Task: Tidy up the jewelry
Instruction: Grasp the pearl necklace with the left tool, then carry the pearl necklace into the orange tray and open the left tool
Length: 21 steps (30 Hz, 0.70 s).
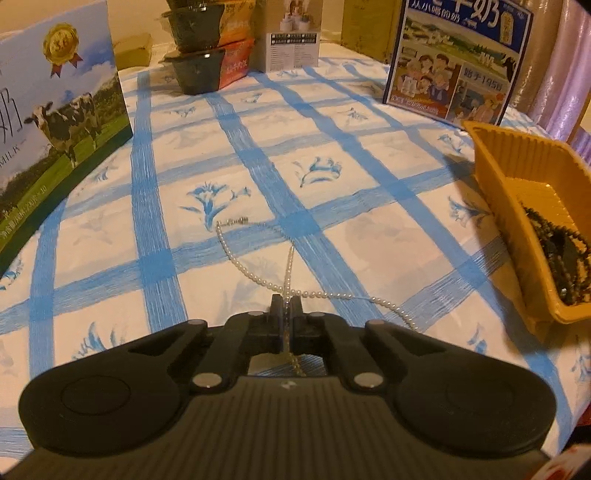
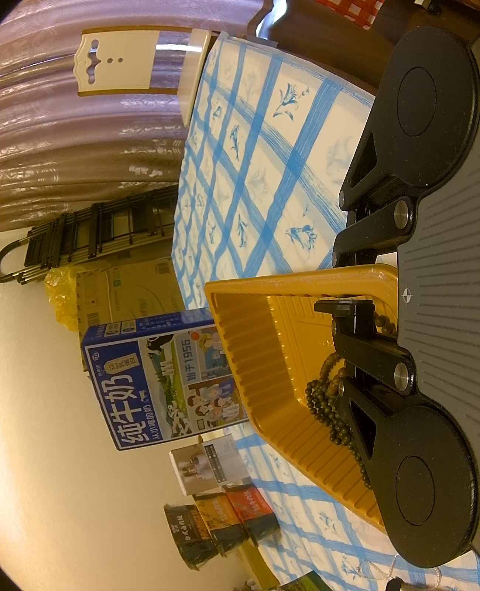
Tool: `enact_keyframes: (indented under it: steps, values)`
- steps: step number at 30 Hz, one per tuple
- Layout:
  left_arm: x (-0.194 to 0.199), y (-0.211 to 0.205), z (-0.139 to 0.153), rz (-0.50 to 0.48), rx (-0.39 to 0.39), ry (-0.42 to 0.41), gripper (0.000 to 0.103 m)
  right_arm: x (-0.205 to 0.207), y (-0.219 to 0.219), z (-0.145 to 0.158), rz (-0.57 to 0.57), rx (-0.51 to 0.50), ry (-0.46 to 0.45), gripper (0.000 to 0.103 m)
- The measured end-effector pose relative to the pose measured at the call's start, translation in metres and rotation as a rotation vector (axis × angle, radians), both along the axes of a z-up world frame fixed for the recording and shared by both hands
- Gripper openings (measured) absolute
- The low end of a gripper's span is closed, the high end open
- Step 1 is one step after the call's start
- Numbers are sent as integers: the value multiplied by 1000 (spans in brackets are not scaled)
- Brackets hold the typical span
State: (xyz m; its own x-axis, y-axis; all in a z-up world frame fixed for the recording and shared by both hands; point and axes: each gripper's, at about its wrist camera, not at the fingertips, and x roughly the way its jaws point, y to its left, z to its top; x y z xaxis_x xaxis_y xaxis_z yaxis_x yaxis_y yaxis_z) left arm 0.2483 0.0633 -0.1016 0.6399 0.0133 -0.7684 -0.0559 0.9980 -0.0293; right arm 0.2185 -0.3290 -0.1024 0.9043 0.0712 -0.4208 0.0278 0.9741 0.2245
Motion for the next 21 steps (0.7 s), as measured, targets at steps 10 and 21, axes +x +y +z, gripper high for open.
enact_keyframes:
  steps: [10, 21]
  values:
    - [-11, -3, 91, -72, -30, -162, 1, -1, -1, -1, 0, 1, 1, 6]
    - [-4, -39, 185, -203, -101, -344, 1, 0, 0, -1, 0, 0, 1, 6]
